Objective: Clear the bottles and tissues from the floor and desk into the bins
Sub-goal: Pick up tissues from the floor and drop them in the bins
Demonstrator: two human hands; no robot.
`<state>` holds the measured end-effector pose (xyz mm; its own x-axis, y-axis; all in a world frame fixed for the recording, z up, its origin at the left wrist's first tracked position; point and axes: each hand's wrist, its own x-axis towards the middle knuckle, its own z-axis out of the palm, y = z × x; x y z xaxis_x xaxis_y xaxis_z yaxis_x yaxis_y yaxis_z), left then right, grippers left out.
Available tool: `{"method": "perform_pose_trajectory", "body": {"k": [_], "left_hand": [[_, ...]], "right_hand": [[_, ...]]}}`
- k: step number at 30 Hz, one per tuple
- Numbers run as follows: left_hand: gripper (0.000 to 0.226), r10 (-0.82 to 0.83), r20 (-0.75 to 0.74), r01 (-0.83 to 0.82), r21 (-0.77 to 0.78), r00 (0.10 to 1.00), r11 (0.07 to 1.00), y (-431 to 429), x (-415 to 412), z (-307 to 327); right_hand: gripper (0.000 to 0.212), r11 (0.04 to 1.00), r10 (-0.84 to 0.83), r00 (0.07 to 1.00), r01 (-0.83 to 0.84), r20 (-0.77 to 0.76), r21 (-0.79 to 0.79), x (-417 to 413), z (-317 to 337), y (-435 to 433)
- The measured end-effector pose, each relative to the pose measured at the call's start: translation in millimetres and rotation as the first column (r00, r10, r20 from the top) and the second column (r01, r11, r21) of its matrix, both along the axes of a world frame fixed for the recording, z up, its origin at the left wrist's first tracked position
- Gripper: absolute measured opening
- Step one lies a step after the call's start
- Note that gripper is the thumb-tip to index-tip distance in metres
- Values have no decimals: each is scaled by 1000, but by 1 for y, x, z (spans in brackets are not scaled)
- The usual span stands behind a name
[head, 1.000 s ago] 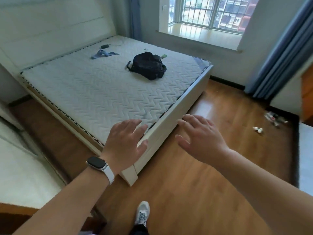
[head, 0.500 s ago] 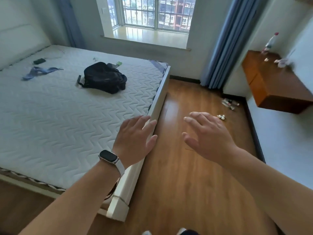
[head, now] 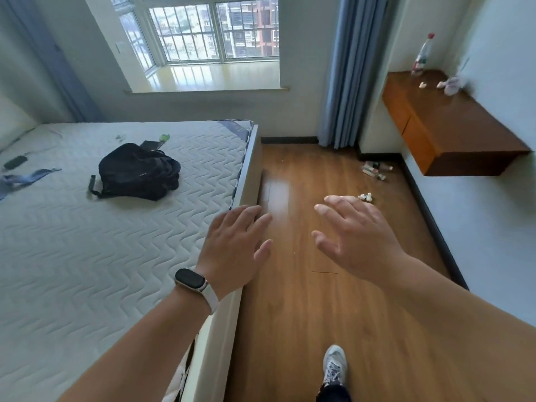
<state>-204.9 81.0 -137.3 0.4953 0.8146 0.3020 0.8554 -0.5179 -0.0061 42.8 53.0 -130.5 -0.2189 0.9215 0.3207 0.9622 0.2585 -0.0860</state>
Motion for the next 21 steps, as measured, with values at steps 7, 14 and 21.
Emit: {"method": "perform_pose_trajectory", "body": {"k": [7,14,21], "left_hand": [[46,-80,-26,81,25,996,996,98,107,13],[46,-130,-12,130,-10,991,991,168,188,12],[46,-207,-14,207,-7,978,978,240,232,12]], "right_hand": [[50,998,-61,998,60,-33,-16,101,5,87],[53,992,-122,992,120,-22,-48,182,4,139],[50,979,-192,981,189,-25,-76,228,-1,190]]}}
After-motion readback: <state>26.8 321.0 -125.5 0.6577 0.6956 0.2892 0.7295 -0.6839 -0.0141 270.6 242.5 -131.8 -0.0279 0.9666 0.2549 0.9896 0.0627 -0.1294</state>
